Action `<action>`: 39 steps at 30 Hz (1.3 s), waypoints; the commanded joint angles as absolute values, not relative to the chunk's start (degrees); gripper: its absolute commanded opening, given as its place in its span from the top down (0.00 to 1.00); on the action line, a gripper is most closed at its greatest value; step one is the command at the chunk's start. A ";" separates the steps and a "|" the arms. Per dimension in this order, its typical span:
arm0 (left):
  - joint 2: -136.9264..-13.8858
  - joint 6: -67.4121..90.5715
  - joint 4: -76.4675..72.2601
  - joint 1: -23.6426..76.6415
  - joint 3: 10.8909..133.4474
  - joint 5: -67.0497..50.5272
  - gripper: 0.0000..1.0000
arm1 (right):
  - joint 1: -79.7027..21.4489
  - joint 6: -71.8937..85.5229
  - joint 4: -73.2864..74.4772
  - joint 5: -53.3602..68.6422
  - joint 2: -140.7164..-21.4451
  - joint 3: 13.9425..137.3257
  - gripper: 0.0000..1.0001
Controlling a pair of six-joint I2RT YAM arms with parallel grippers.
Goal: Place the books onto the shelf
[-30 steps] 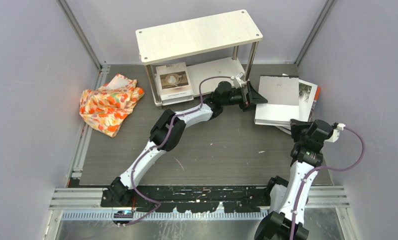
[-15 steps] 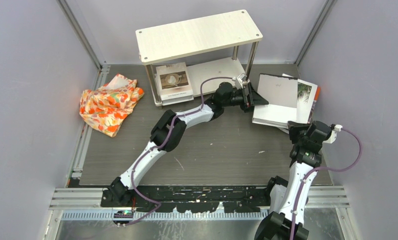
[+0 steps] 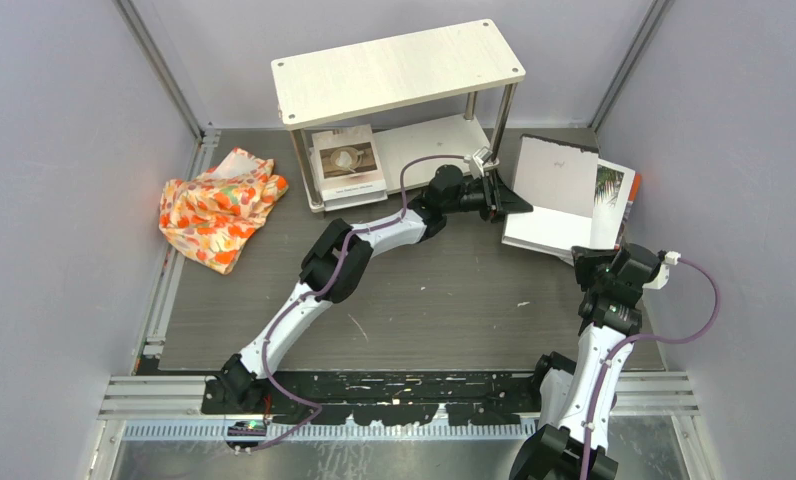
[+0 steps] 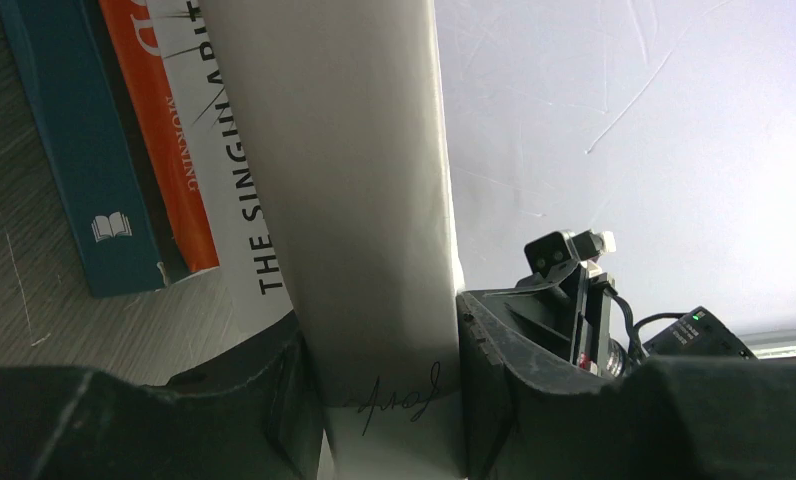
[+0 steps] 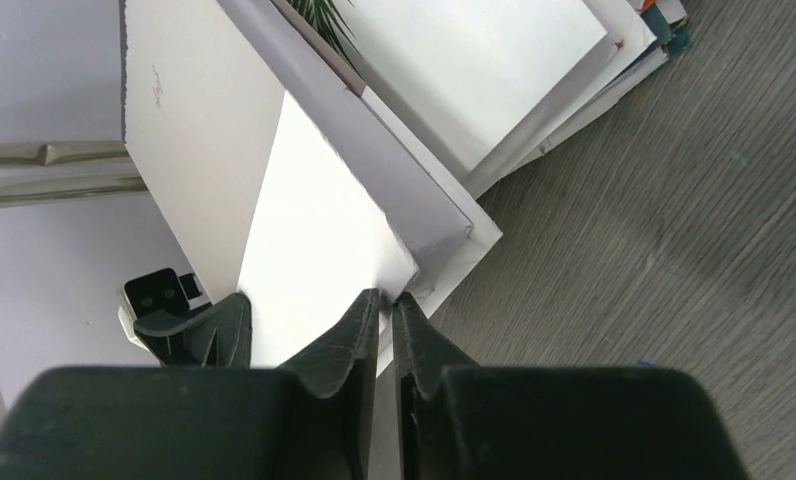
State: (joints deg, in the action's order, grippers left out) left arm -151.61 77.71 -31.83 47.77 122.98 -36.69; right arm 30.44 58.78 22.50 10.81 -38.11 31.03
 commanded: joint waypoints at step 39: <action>-118.22 76.58 -35.74 40.87 87.03 -30.50 0.56 | 28.65 56.73 32.90 8.60 -34.75 43.58 0.48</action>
